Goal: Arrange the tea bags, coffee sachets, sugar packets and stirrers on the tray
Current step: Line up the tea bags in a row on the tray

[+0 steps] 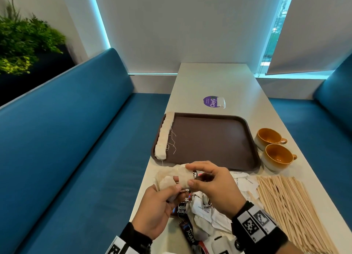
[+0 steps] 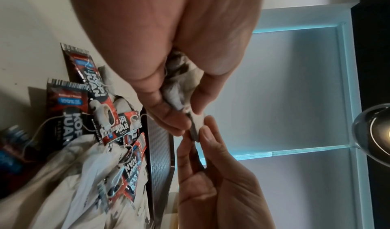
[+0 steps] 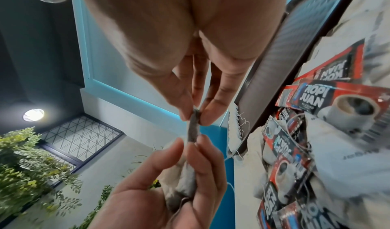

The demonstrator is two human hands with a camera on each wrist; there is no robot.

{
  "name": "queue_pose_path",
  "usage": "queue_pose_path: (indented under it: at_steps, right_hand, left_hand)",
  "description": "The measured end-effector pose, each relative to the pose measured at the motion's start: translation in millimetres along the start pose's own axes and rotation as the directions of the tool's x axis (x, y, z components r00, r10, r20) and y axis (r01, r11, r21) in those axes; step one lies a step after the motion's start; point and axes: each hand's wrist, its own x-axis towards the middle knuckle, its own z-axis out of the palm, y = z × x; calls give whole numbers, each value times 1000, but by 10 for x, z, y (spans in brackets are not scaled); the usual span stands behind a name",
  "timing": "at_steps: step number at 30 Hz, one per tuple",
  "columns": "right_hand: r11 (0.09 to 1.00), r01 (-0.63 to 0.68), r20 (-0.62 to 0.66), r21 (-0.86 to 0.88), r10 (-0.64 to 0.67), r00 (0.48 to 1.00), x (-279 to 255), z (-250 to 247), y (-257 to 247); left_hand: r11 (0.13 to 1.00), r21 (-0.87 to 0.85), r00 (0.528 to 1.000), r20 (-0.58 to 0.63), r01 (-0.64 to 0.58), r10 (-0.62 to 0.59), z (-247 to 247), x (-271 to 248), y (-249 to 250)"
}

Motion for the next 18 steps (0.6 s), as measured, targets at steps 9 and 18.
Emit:
queue_pose_path:
  at_steps: [9,18]
  right_hand:
    - [989,-68,-39,-130,63,997,1001,-195,-191]
    - [915,-117,-183,-386,49,982,2551,-333,79]
  left_hand:
    - [992,-107,990,-117,61,-73,-393,183,32]
    - [983,-18,957,-229,181,-181,-652,234,95]
